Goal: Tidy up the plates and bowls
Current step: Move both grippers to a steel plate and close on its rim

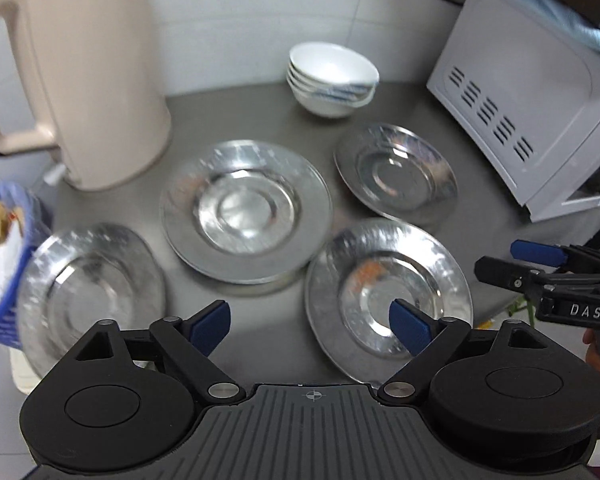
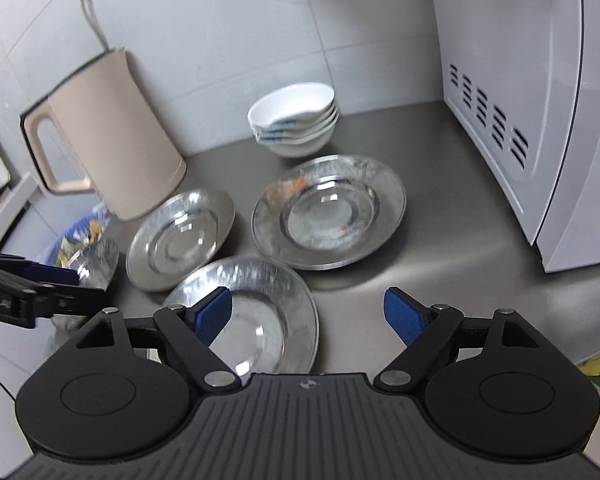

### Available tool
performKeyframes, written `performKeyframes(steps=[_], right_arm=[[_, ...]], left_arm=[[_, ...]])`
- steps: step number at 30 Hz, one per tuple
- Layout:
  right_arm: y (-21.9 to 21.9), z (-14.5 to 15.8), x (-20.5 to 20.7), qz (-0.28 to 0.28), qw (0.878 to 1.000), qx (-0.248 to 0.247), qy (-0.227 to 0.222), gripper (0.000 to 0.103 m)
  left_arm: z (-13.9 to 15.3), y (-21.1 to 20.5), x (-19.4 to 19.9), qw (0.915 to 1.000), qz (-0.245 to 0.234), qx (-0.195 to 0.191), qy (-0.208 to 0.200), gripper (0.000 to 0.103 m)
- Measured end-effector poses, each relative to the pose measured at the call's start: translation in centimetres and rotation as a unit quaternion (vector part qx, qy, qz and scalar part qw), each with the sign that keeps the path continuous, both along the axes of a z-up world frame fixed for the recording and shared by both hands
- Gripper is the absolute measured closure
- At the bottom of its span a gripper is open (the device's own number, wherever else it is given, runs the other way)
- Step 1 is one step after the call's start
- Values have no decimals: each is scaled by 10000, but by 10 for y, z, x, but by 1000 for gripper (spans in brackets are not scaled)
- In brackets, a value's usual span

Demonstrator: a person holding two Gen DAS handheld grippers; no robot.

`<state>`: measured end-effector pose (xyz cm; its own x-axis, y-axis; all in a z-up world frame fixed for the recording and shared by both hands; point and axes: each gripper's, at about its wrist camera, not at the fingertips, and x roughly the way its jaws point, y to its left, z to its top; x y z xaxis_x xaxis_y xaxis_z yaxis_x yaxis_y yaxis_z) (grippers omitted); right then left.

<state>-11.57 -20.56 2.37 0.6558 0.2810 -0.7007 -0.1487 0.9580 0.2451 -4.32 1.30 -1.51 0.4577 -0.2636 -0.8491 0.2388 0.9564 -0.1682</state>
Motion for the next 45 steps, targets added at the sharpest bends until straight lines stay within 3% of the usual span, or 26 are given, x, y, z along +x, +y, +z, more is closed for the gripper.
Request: performKeyframes(steps=[6,9,11,14,16,18,23,34,45], right_arm=[[10,-16,-2,137,9996,-89,210,29],[13,-21,0,172,9994,-141,282,40],[14,-24,3,185,9992,-147,329,41],[17,-29,5,209,9989,-204,354,47],[19,-34,8,246,9985,-225,440,63],[21,-37,8,269,9983,-274,429,67],[27,-36,5,280,9978,-493,347,70],[23,-15,1,333,9987,-310,235,78],[2,12,33,137,9996,-233,-47,78]], left_arm=[[-28,-12,6,9994,-7,-283,193,0],[-41,-17,10,9988,-14,-317,363,0],[-48,-18,12,9985,56,-298,448,0],[-49,-20,13,9985,11,-378,384,0],[-49,-21,14,9984,4,-421,379,0],[-49,-23,12,9986,-51,-379,353,0],[-49,-25,11,9989,-63,-296,347,0],[-29,-16,-3,9984,-63,-333,445,0],[-2,-36,30,9989,-227,-326,238,0]])
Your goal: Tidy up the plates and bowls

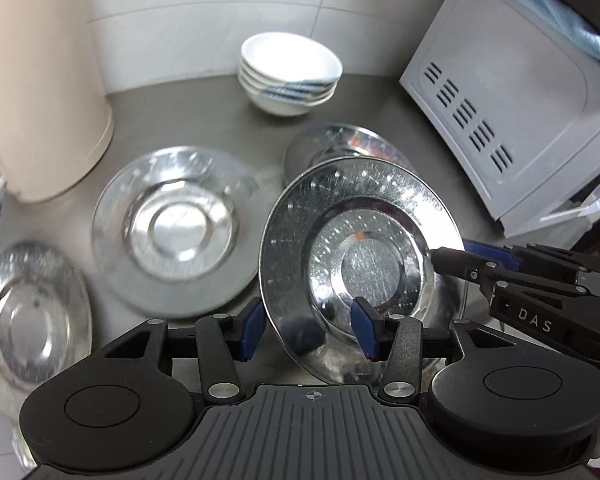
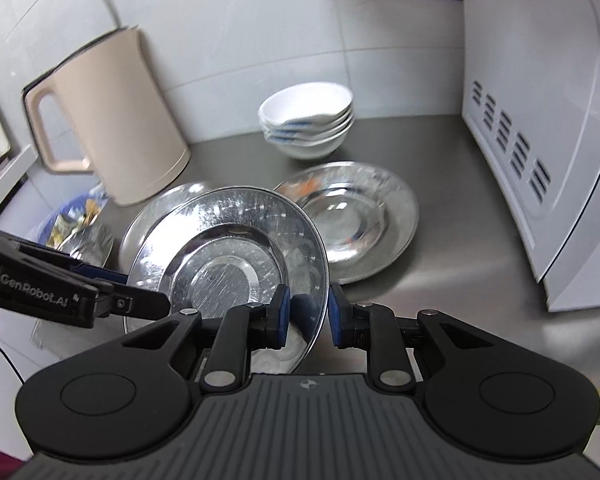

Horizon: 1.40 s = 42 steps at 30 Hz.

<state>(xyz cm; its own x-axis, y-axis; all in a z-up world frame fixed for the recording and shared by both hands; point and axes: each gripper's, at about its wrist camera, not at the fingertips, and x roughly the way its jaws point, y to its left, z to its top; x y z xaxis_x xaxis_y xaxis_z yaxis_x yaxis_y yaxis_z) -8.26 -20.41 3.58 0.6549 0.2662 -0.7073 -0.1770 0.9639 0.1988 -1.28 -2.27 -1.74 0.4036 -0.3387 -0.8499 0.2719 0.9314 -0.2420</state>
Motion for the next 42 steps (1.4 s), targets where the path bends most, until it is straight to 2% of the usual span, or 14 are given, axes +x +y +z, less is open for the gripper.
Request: performKeyframes(steps=[10,22,27,37,42], right_arm=[[-21,0,43,-188,9998,-73,21,78],[-31,-14,91,-297,9988,-167,346,78],[-28,-21,105,-330,9980,-268,459,78],[-23,-29,118,-254,9969,-656,351,77],[-20,-31,122,-251,9965,-735,311,76]], left_arm=[[-6,-30,41,9997,-142,193,92,0],[-28,-40,91,9974,-50,45,720,0],[-35,-42,103,9962,-36,62,866,0],[-49,-45,116,9949,5,-31,1005,0],[-49,-45,117,9956,-21,-69,935,0]])
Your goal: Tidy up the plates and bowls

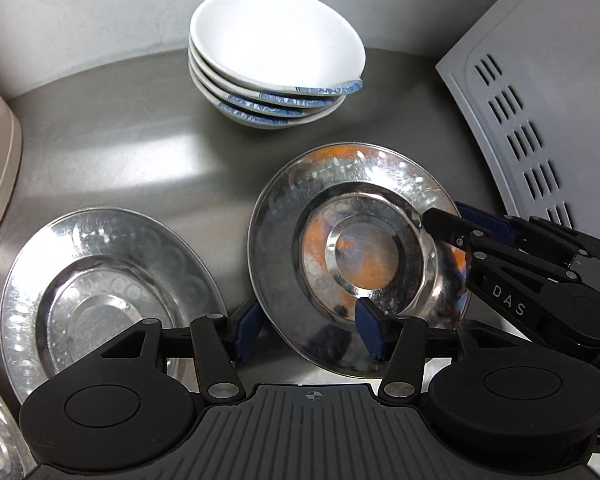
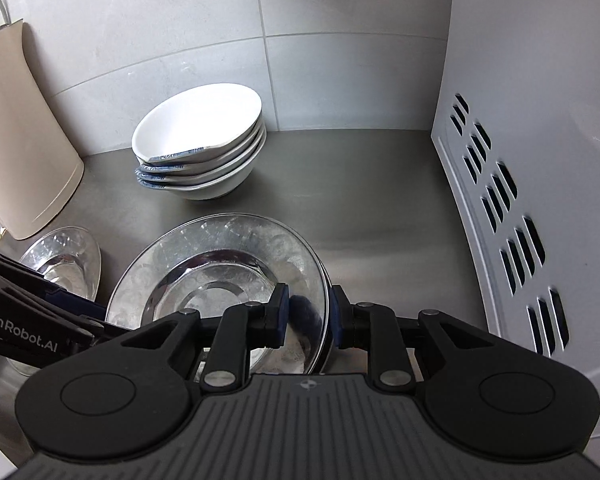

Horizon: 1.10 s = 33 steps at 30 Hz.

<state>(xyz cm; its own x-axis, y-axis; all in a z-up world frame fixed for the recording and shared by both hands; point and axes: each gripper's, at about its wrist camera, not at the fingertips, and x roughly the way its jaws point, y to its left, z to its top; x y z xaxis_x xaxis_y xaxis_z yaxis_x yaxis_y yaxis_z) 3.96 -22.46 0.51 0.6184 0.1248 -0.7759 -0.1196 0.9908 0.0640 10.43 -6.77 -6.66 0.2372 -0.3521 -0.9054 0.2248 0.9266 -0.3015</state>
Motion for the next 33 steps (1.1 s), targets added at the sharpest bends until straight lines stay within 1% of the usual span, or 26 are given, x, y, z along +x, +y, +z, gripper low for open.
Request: performKeyframes(steps=[5,7,8,9,10,14,15,16,18,20,23,25,30,33], right_arm=[[3,-1,-2,15,10000,-52,-51,72],[5,-1,-4,32,9999,-63,-88,63],[5,-1,-4,41,9999,-67,-135,62],[7,-1,-5,34,9998,-114,-168,58],[8,0,-5,22,9996,-178,-208,52],[14,7,-13,73,9985,-345,-419,42],[16,9,-15,110,9980,-406,-462,35],[18,11,-17,132,9975,-468,-513,30],[22,14,-21,186,9965,-569,-590,28],[26,18,-26,248,9958,-617,-630,22],[33,22,-33,299,9948,-687,-688,20],[37,25,-39,326,9944,-697,-721,16],[53,29,-58,458,9934,-695,-786,15],[65,30,-68,637,9923,-668,-825,14]], left_arm=[[2,5,-4,10000,-17,-41,-65,0],[5,6,-7,9999,1,-8,-168,0],[6,6,-7,9998,8,-4,-201,0],[7,6,-8,9998,14,-6,-214,0],[9,7,-9,9997,20,-12,-233,0],[19,11,-19,9989,8,43,-468,0],[22,12,-23,9984,7,73,-560,0],[25,13,-27,9978,14,108,-647,0],[33,15,-34,9965,21,133,-819,0],[41,17,-40,9954,12,100,-949,0],[51,20,-53,9930,20,108,-1177,0],[56,24,-61,9912,55,118,-1316,0],[61,43,-88,9882,170,120,-1515,0],[59,60,-107,9864,333,213,-1598,0]])
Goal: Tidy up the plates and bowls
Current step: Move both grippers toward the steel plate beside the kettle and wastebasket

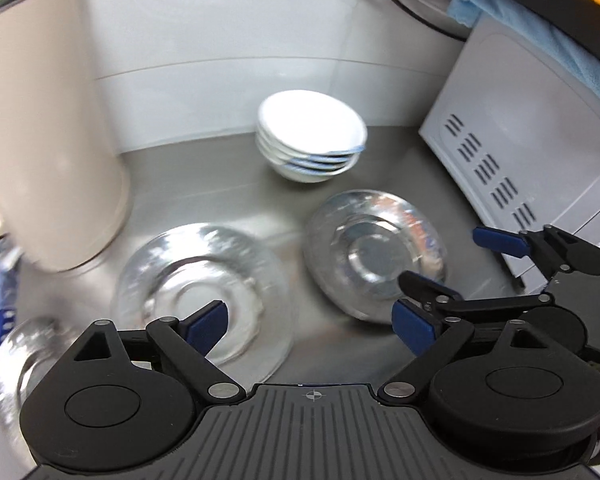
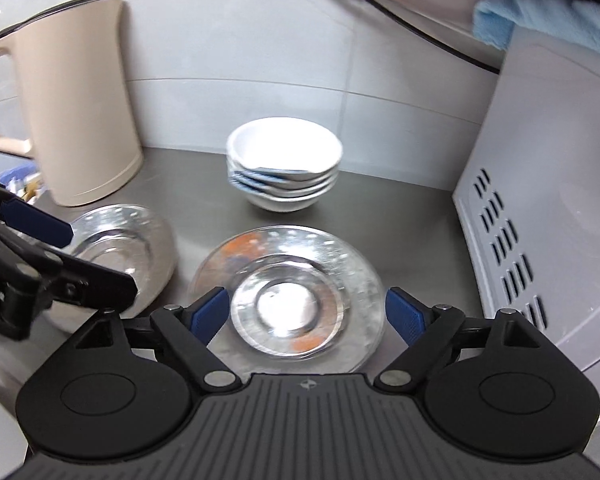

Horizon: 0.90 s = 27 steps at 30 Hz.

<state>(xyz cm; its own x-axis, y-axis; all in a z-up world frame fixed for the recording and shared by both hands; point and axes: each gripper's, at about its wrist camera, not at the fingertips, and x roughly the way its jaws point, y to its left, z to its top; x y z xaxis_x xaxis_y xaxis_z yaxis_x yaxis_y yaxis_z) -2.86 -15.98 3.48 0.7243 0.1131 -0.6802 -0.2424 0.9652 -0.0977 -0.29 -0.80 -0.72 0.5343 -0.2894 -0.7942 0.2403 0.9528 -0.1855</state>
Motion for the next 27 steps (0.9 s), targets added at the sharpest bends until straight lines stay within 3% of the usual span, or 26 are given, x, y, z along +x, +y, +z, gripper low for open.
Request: performKeyframes(steps=[14,27], right_arm=[[59,-8,-33,708,9974,64,137,14],[105,-15,-51,1295,9911,71,314,14]], left_arm=[[-11,89,-63,9948,1017,63,47,0],[-19,179,-103,9792,2025,40,112,0]])
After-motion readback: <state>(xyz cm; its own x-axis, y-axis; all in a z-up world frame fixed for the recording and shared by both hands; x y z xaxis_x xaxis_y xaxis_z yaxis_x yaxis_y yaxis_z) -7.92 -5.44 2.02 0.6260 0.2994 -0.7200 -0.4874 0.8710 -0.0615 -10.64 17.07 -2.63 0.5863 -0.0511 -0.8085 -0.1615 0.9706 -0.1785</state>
